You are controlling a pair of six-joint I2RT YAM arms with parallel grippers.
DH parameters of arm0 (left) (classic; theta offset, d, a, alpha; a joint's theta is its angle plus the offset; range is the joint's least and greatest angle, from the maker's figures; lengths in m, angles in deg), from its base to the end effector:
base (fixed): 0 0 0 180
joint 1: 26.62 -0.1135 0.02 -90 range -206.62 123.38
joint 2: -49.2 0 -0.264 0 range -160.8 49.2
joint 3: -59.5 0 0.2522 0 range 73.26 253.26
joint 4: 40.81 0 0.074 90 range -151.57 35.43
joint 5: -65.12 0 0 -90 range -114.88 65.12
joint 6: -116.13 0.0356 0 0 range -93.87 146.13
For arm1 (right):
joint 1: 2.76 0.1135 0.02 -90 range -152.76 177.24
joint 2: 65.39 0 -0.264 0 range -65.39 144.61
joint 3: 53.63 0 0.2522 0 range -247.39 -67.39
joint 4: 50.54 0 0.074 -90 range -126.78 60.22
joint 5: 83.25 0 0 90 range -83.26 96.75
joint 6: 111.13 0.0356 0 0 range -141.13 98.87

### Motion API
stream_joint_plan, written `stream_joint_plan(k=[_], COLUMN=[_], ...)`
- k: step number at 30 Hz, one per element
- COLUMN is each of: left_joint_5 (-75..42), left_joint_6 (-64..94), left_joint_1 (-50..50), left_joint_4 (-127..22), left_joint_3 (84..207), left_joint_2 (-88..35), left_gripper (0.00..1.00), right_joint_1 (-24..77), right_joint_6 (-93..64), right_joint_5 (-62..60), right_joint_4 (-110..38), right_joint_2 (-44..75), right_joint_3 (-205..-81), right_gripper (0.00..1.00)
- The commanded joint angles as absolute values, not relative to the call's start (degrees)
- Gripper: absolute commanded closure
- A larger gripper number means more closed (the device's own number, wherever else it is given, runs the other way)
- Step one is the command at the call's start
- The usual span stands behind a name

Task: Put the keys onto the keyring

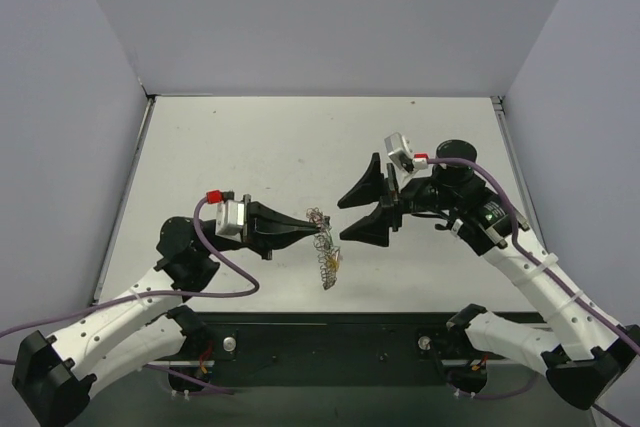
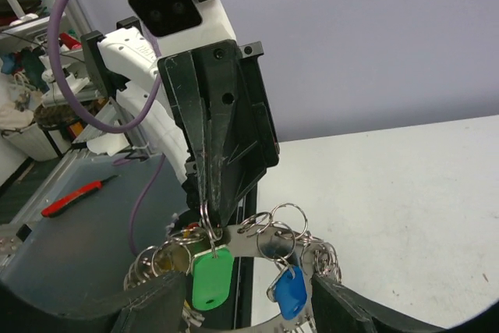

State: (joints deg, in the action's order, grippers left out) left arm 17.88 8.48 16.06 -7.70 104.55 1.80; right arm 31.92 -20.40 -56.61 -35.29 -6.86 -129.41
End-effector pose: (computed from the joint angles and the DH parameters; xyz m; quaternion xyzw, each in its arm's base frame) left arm 0.1155 -0.1393 0.3487 0.4091 0.3806 -0.5625 0.6093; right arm 0.1570 0.1473 0.4166 -0.5339 0.4551 0.5337 0.4722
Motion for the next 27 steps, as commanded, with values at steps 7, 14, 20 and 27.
stream_joint_plan(k=[7, 14, 20, 27], left_joint_5=[19.06, 19.33, 19.15, 18.62], left_joint_6=[9.96, 9.69, 9.78, 10.13], left_joint_1=[16.27, 16.27, 16.27, 16.27], left_joint_4=[-7.73, -7.46, -7.55, -8.08], left_joint_3=[109.56, 109.74, 109.74, 109.74], left_joint_2=[3.23, 2.62, 2.44, 2.62], left_gripper=[1.00, 1.00, 1.00, 1.00], right_joint_1=[33.62, 35.38, 35.56, 35.91], right_joint_6=[-21.13, -21.13, -16.56, -16.03], right_joint_5=[-62.34, -60.14, -59.53, -59.61], right_joint_4=[-39.33, -38.27, -41.79, -41.71], right_joint_2=[-7.38, -5.09, -4.74, -4.56], right_joint_3=[-131.02, -132.44, -132.08, -131.99], right_gripper=[0.37, 0.48, 0.64, 0.72])
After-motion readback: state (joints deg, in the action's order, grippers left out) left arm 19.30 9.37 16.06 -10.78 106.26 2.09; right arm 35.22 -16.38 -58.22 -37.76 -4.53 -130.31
